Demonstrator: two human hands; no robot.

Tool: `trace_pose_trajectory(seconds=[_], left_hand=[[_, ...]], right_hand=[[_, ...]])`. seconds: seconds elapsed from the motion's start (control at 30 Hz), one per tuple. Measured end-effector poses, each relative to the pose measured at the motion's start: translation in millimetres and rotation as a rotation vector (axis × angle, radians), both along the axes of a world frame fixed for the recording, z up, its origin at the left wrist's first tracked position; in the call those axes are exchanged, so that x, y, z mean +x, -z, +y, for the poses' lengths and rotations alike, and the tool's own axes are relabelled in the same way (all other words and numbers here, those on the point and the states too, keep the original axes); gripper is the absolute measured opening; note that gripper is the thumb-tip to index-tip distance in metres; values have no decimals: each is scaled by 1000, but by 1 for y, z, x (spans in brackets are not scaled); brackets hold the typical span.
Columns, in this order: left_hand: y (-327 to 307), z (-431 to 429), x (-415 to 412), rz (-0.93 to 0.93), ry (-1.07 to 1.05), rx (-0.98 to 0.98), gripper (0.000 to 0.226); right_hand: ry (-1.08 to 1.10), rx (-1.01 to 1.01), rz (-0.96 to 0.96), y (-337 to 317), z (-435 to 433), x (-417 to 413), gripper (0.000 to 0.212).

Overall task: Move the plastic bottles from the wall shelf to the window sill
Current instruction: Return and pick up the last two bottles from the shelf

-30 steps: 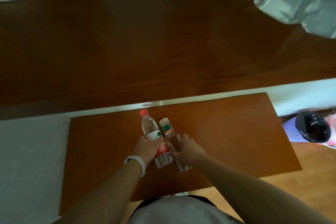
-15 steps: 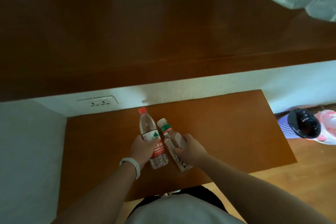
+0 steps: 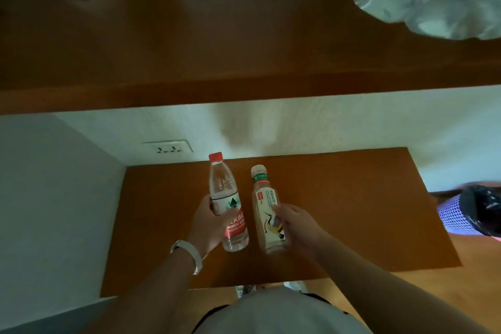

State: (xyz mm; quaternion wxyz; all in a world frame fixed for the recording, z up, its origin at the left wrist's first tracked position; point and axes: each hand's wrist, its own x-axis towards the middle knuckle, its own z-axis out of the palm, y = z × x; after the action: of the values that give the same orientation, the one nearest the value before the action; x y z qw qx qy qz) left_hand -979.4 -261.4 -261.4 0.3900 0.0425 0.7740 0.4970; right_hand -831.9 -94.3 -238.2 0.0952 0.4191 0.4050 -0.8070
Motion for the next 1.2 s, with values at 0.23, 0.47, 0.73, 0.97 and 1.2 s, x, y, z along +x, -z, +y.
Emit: trace_pose_trajectory(seconds=[0.23,0.47,0.73,0.97,1.2], left_hand=[[-24,-6,20,115,-126,3,45],[-46,-7,56,230,-198,-28,44],[-82,-8,99,347,-274,-91,47],[-108,-21,141,412,-438,-99,53],[-132,-63,176,475,-622,-53,56]], right_hand=[[-104,31,171,-25,14,13,30],[-196,218,265,-56,33,29,28],[-269,203,380,-70,48,43,38],[-447,101,526,-69,47,48,96],[-604,81,567,-79,4,39,71]])
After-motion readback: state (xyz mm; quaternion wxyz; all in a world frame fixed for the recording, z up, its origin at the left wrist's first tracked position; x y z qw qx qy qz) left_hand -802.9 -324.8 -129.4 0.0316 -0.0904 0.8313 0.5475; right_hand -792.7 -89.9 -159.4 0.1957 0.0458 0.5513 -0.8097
